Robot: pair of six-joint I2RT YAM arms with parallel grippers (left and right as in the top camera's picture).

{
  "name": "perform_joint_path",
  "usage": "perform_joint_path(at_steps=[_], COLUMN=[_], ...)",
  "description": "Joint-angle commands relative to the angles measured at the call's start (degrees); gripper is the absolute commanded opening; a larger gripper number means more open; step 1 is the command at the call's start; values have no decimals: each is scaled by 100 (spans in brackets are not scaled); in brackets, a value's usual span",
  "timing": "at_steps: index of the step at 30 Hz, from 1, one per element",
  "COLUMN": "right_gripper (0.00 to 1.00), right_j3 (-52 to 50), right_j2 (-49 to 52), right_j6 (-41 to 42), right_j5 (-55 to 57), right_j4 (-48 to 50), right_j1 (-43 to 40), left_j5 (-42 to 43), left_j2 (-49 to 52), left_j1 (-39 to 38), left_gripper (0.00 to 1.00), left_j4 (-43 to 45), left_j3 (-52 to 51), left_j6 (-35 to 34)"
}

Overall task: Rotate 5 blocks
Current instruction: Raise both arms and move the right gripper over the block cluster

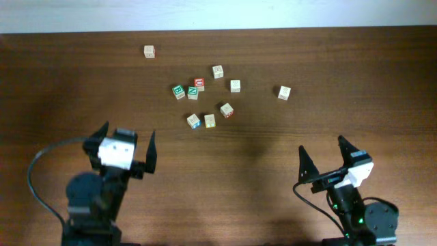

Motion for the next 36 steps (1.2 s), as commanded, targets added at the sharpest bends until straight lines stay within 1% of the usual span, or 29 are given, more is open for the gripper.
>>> perform_joint_path(at_steps=[1, 6, 12, 19, 21, 24, 27, 30, 31, 34, 36], right_gripper=[98, 98, 98, 98, 98, 98, 98, 98, 98, 98, 98], right_j3=[678, 1711, 3311, 5147, 5716, 6583, 7224, 7604, 7639, 7646, 7646], right_j2=[640, 1818, 3515, 5536, 6177, 7193, 8155, 9025, 9178, 9814, 10185], right_j6=[35, 33, 33, 4, -66, -420, -457, -455, -457, -459, -378], right_j5=[-356, -678, -1172, -1952, -2035, -2041, -1781, -1451, -1416, -1263, -1355], right_j4=[-116, -584, -1749, -2879, -3178, -3628, -3910, -4011, -4000, -3786, -3508], right_j1=[-37, -37, -33, -13, 131, 581, 1047, 1403, 1456, 1633, 1690], left_j5=[409, 448, 498, 1156, 1287, 1303, 1303, 1307, 1305, 1305, 1307], left_j2=[964, 2197, 3499, 4669, 4927, 5141, 5265, 5333, 5344, 5344, 5344], left_j1=[20, 20, 20, 20, 20, 20, 20, 20, 20, 20, 20], left_gripper=[99, 99, 99, 99, 99, 99, 99, 99, 99, 99, 99], left_j4=[-466, -1869, -3392, -4730, -4894, -4758, -4767, -4780, -4819, -4852, -4861], left_j3=[1150, 2820, 4634, 6186, 6443, 6478, 6476, 6476, 6476, 6470, 6470], left_j6=[-57, -59, -57, -57, -57, -55, -55, -59, -57, -55, -57])
